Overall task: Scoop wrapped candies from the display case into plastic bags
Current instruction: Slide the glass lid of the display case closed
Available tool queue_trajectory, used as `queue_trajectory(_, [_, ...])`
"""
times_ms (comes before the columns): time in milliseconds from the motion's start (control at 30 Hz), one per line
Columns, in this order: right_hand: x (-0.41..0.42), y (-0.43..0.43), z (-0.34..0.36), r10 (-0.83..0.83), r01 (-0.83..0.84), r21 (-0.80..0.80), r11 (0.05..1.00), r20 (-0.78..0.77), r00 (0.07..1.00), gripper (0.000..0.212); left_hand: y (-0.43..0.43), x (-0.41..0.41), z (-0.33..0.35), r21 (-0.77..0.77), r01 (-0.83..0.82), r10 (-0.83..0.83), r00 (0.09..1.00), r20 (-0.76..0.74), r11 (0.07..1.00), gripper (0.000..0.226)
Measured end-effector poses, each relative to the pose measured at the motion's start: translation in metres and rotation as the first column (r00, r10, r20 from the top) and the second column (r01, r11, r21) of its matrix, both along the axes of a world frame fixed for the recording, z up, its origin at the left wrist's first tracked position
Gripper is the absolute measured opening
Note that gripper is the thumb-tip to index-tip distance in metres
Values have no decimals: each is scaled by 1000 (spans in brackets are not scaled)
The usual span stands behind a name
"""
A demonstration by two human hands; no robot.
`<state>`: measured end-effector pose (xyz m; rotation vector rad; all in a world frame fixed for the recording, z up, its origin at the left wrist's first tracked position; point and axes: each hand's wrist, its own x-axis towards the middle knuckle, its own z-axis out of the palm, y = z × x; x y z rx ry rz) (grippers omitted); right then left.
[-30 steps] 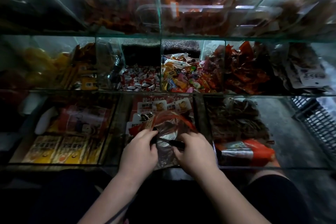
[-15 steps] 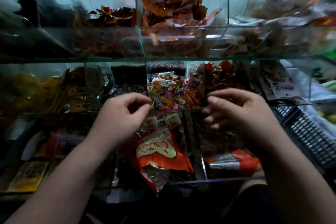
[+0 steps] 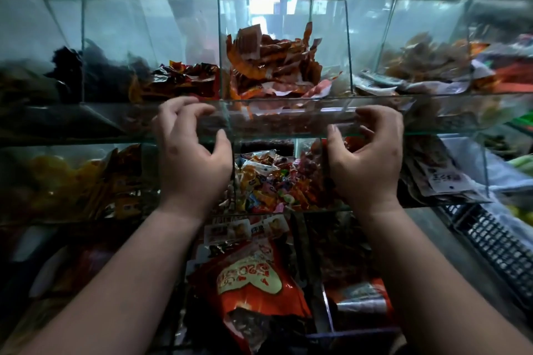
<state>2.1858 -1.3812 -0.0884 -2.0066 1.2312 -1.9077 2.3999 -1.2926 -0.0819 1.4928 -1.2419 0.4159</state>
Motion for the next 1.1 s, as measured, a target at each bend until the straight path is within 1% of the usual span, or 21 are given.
queue_trajectory(67, [2,0,-5,6,-9,-30,1000,-82,997,36,1,-3,-6,-1,-15,15,996,87,1000,25])
queue_trajectory(100, [5,-2,-5,24,-28,-34,999,-117,993,35,-2,-6,-7,22,26,-29,991,129,999,24])
queue_trajectory(133, [9,-4,-3,60,-61,-2,998,-106,993,35,-6,-10,-6,52,91,-98,984,149,994,24])
queue_trajectory(167, [13,-5,1,104,-99,80,992,-53,993,36,-12,-16,-4,82,161,-171,975,138,984,24])
queue_trajectory(233, [22,-8,10,175,-199,284,938,106,979,38,-25,-26,2,131,254,-262,964,45,958,24])
queue_trajectory(267, [26,-11,13,194,-242,344,907,168,967,37,-33,-28,4,146,277,-279,960,-6,950,23])
queue_trajectory(300, [28,-14,15,205,-269,370,889,202,958,34,-41,-29,5,156,287,-283,958,-43,945,24])
queue_trajectory(400, [31,-19,19,256,-333,385,861,238,937,20,-55,-31,1,141,284,-274,958,-84,948,25])
queue_trajectory(467, [33,-21,20,265,-351,399,847,255,930,18,-58,-34,-1,73,299,-291,951,-108,951,25])
queue_trajectory(567, [37,-22,19,262,-418,384,823,396,880,9,-63,-42,0,-25,291,-290,935,-203,957,22])
queue_trajectory(667, [43,-20,18,212,-413,352,840,487,847,7,-70,-45,2,-67,263,-271,923,-271,962,16])
queue_trajectory(767, [54,-15,16,189,-469,333,818,613,767,6,-73,-47,0,-76,252,-263,927,-266,965,15])
queue_trajectory(867, [65,-9,16,130,-501,331,800,718,684,4,-75,-46,0,-75,227,-239,932,-273,971,14])
queue_trajectory(900, [67,-7,17,113,-508,343,790,733,671,3,-75,-46,1,-69,228,-238,932,-273,971,14])
queue_trajectory(1000, [64,-3,25,107,-539,401,741,722,684,2,-75,-44,3,-36,245,-245,927,-284,969,13])
queue_trajectory(1100, [53,3,38,170,-651,404,643,753,636,3,-74,-43,5,4,259,-246,924,-291,966,12])
